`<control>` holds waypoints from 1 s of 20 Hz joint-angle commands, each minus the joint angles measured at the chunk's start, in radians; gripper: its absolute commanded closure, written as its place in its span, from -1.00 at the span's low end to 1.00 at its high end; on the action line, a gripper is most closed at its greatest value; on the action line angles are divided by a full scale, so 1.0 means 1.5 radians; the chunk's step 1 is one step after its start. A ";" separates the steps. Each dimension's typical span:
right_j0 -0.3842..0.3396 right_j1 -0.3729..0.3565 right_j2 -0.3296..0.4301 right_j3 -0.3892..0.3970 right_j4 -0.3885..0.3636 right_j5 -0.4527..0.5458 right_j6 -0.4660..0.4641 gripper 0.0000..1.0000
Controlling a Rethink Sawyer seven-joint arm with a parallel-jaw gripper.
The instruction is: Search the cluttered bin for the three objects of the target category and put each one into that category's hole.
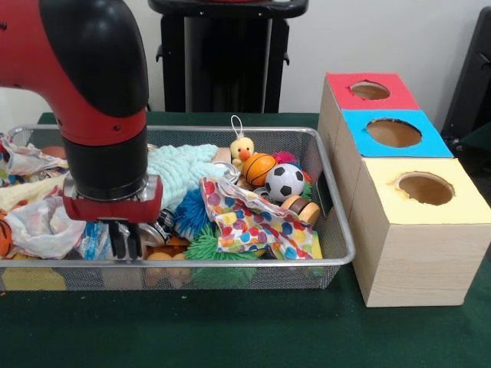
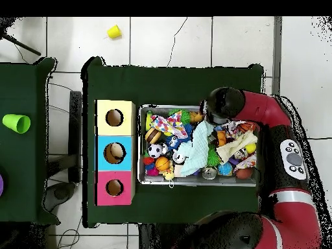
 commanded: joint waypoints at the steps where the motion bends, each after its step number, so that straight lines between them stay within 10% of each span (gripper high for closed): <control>1: 0.009 -0.074 0.035 0.052 0.001 0.072 -0.105 1.00; 20: 0.009 -0.118 0.037 0.078 0.018 0.100 -0.097 1.00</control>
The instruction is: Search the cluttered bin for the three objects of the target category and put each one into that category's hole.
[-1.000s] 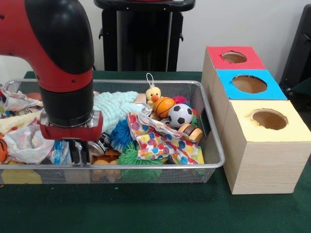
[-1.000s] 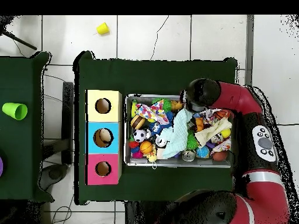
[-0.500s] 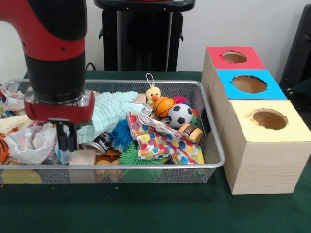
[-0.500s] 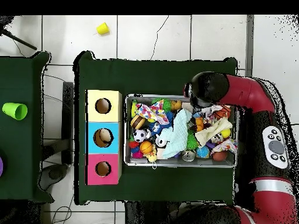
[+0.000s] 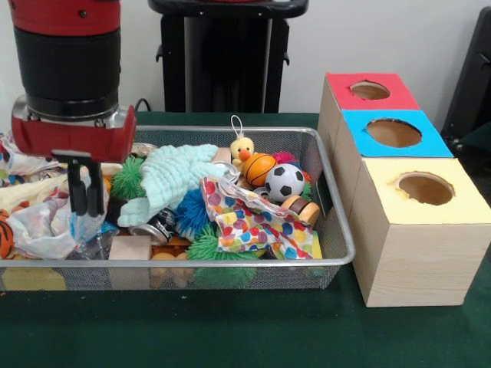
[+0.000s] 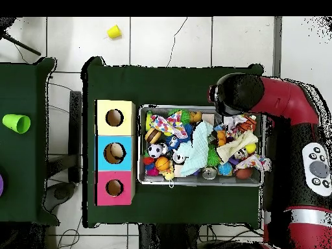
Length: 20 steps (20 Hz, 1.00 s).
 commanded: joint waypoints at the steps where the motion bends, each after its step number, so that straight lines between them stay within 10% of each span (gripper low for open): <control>1: 0.006 -0.007 0.037 0.074 0.007 0.083 -0.096 1.00; 20: 0.050 -0.054 0.013 0.116 0.024 0.083 -0.016 1.00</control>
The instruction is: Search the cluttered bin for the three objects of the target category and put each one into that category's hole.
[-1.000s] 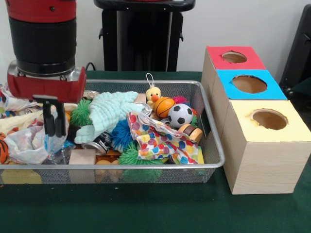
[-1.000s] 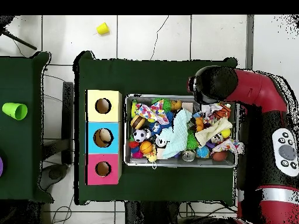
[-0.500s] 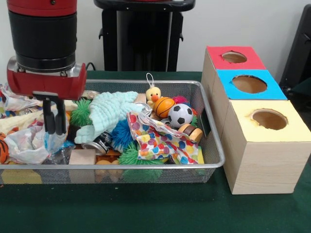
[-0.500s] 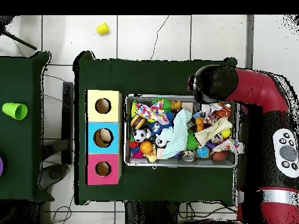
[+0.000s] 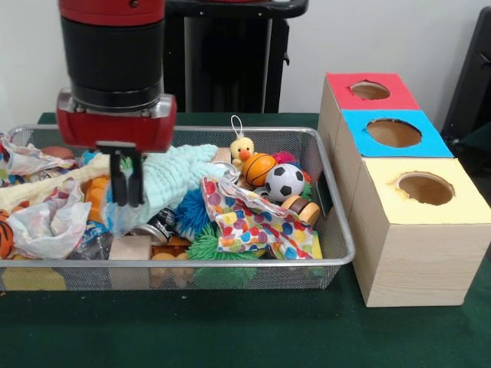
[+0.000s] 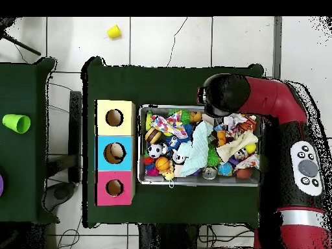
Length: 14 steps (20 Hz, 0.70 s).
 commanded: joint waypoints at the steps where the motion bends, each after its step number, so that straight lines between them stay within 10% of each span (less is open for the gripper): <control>1: 0.024 -0.034 0.012 0.080 0.021 0.087 -0.013 1.00; 14: 0.039 -0.057 0.004 0.077 0.049 0.116 -0.004 1.00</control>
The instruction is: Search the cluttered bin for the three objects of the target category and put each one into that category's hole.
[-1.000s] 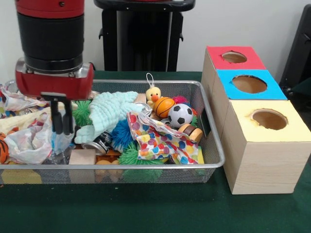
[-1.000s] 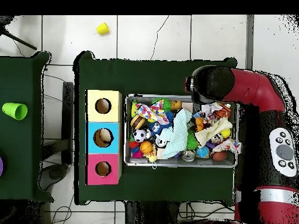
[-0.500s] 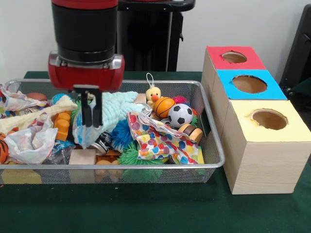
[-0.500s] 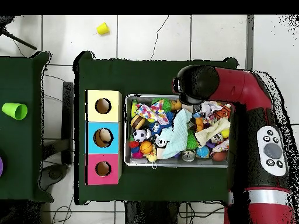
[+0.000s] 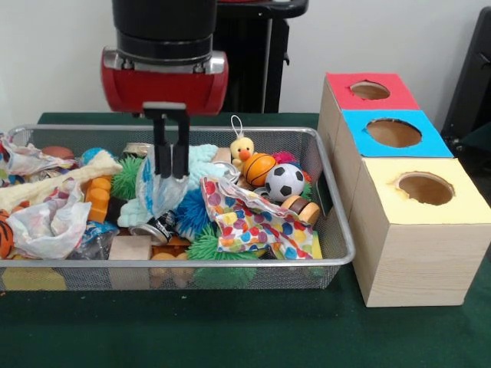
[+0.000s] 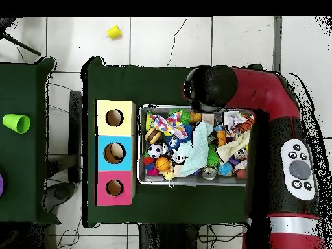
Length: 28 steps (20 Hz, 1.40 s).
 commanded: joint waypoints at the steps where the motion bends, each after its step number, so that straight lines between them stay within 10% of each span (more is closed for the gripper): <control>1: 0.003 -0.012 0.003 0.075 0.019 0.089 -0.004 1.00; 28: 0.055 -0.057 -0.028 0.096 0.051 0.107 0.053 1.00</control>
